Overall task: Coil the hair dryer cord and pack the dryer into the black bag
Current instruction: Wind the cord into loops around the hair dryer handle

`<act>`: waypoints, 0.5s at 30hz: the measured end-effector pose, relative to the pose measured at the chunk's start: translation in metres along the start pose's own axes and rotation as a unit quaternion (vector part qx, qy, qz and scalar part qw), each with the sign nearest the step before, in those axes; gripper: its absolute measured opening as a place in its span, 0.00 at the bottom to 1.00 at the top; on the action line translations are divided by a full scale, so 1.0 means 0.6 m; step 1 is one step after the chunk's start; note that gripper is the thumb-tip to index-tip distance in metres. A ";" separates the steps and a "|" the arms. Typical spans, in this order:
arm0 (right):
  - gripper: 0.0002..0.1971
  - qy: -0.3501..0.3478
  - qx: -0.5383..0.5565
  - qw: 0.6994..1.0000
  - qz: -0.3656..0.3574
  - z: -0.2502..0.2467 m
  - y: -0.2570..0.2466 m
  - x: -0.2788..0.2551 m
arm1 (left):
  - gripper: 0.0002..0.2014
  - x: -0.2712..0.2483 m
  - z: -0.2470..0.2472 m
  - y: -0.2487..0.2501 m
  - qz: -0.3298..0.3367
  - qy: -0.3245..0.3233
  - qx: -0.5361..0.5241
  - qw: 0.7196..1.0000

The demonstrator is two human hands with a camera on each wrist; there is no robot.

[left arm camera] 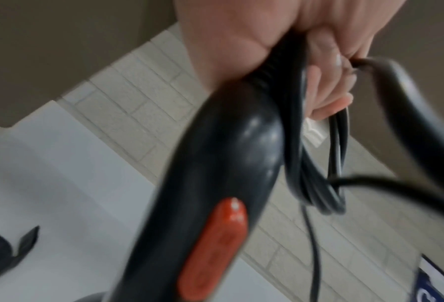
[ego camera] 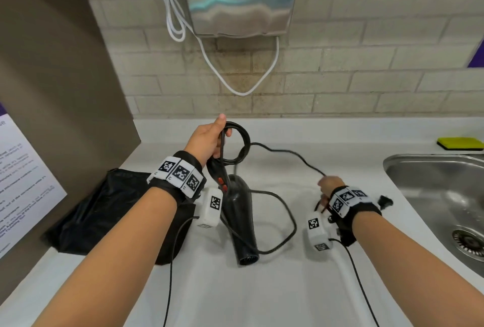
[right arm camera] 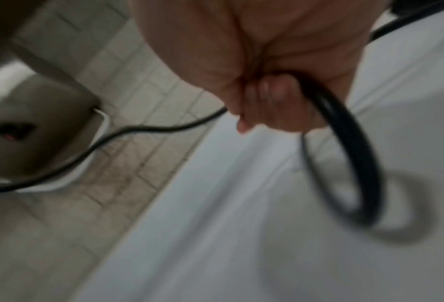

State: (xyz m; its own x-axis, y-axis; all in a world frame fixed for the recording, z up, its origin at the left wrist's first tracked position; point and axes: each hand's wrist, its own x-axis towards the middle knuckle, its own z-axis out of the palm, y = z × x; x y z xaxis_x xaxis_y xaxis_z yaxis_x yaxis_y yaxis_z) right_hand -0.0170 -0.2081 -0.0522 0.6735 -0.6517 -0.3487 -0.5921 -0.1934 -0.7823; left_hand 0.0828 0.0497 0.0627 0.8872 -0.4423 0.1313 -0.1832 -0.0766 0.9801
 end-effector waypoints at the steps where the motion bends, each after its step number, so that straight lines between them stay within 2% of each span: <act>1: 0.19 -0.022 -0.062 0.998 0.023 -0.002 0.014 0.003 | 0.24 0.002 -0.009 -0.003 -0.001 0.013 -0.008 1.000; 2: 0.20 -0.027 -0.112 0.992 0.042 -0.002 0.024 0.000 | 0.24 0.004 -0.017 -0.006 -0.004 0.025 -0.017 1.000; 4: 0.19 -0.035 -0.259 0.965 0.014 0.002 0.027 -0.018 | 0.24 0.006 -0.031 -0.013 -0.008 0.044 -0.032 0.998; 5: 0.16 -0.060 -0.270 0.961 0.013 0.006 0.022 -0.023 | 0.24 0.007 -0.036 -0.016 -0.008 0.050 -0.036 0.998; 6: 0.11 -0.088 -0.238 0.967 0.001 0.010 0.018 -0.026 | 0.24 0.007 -0.039 -0.018 -0.008 0.051 -0.037 0.998; 7: 0.12 -0.125 -0.215 0.968 -0.035 0.014 0.012 -0.035 | 0.24 0.008 -0.040 -0.020 -0.008 0.050 -0.036 0.998; 9: 0.16 -0.148 -0.139 0.977 -0.066 0.035 -0.004 -0.049 | 0.24 0.008 -0.037 -0.022 -0.008 0.042 -0.030 0.999; 11: 0.14 -0.169 -0.088 0.978 -0.082 0.065 -0.029 -0.066 | 0.25 0.007 -0.031 -0.021 -0.009 0.038 -0.025 0.999; 13: 0.13 -0.208 -0.096 0.966 -0.119 0.088 -0.055 -0.089 | 0.25 0.005 -0.023 -0.017 -0.010 0.033 -0.019 0.999; 15: 0.15 -0.245 -0.155 0.944 -0.155 0.106 -0.076 -0.103 | 0.25 0.002 -0.016 -0.012 -0.010 0.025 -0.012 1.000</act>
State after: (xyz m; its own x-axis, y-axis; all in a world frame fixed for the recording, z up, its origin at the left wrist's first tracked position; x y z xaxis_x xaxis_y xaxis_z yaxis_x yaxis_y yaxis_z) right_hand -0.0036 -0.1124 -0.0275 0.9149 -0.1251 -0.3838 -0.3822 -0.5745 -0.7238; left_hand 0.0892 0.0585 0.0571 0.9111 -0.3951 0.1174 -0.1544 -0.0629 0.9860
